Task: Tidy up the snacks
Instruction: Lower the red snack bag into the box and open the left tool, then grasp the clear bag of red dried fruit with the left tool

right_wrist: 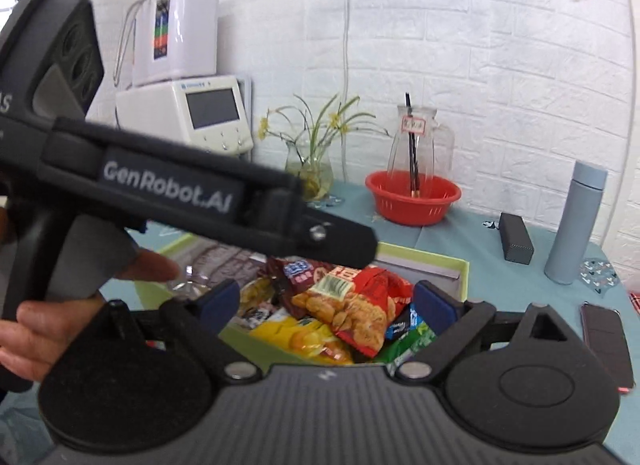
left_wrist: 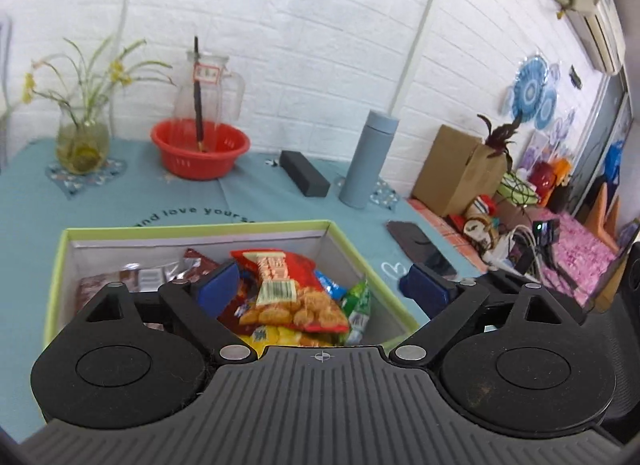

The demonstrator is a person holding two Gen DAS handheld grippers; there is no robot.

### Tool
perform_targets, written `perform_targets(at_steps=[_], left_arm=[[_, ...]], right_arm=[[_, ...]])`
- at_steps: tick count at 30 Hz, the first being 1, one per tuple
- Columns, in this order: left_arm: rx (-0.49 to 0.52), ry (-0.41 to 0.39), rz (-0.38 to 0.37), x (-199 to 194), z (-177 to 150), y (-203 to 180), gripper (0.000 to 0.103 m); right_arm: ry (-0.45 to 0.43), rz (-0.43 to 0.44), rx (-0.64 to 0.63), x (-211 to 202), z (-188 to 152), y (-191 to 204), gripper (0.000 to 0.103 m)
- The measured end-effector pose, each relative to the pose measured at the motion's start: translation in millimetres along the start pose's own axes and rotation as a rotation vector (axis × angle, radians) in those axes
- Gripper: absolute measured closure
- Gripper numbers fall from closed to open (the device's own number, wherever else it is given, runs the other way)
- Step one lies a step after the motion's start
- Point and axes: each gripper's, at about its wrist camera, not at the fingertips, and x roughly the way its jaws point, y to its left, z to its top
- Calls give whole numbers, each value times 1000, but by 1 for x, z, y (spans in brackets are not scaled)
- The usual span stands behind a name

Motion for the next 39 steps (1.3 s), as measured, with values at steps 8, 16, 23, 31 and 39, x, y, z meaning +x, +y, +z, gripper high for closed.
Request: perform_targets(at_steps=[8,16,23,31,39], left_arm=[[-33,48,34,-38,-54,-6,22],[-65,75,79,-58,-83,8,22],[-147,97,188,-84,-107,75,23],[-257,77,165,-106,-110,126,28],[-163,170,75,-58,-104,95,32]], right_arm=[[69,9,53,-40,-50,35,5],[151,3,54,-46,-77,62,5],[208,70,24,-27,-83,94,5],[240,102,-24,14,-77,130,4],[297,224,105,15,-85,129,4]])
